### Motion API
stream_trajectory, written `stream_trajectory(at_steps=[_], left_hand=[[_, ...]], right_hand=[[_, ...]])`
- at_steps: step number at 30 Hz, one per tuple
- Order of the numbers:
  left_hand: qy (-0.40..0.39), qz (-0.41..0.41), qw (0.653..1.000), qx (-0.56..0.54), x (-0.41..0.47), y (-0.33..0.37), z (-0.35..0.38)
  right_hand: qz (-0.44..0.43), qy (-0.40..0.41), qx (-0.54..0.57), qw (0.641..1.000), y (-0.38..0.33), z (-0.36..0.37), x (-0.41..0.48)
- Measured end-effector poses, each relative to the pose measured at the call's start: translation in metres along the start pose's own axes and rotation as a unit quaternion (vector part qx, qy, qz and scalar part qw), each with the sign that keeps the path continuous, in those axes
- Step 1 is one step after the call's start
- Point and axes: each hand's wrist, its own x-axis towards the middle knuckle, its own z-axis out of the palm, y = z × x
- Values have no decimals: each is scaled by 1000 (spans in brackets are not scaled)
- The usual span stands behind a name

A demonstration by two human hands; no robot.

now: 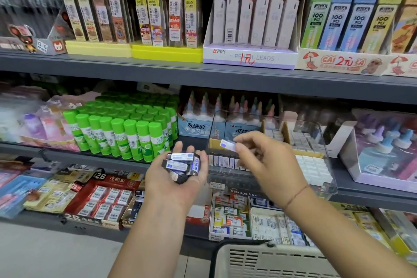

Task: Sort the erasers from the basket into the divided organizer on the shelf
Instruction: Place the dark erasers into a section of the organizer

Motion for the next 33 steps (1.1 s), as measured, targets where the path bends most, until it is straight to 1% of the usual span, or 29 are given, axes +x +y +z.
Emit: stream_trajectory(at_steps=[2,5,8,11,14,18,23,31,33], left_hand=[[1,5,1000,-6,0,9,-1],[2,8,1000,-10,0,14,-4],[2,14,1000,-11,-2,15,-4],[4,14,1000,-9,-2,14,-3],[3,8,1000,-9,-2,13,-3],[1,2,1000,-7,-1,12,-3],[6,-6,1000,8,0,7,-3],[2,-26,999,27,1,-2,-3],[-4,-32,999,33,1,-4,-3]], right_hand=[[37,-42,-74,996,14,6,14],[100,-113,-106,983,32,29,32],[132,-144,-131,972,38,55,44],[139,-143,-150,968,38,73,52],[154,-138,-128,970,37,80,58],[193,-139,-61,969,39,78,58],[203,-182,-15,962,42,66,52],[219,-211,31,952,43,56,47],[188,-188,6,964,40,47,47]])
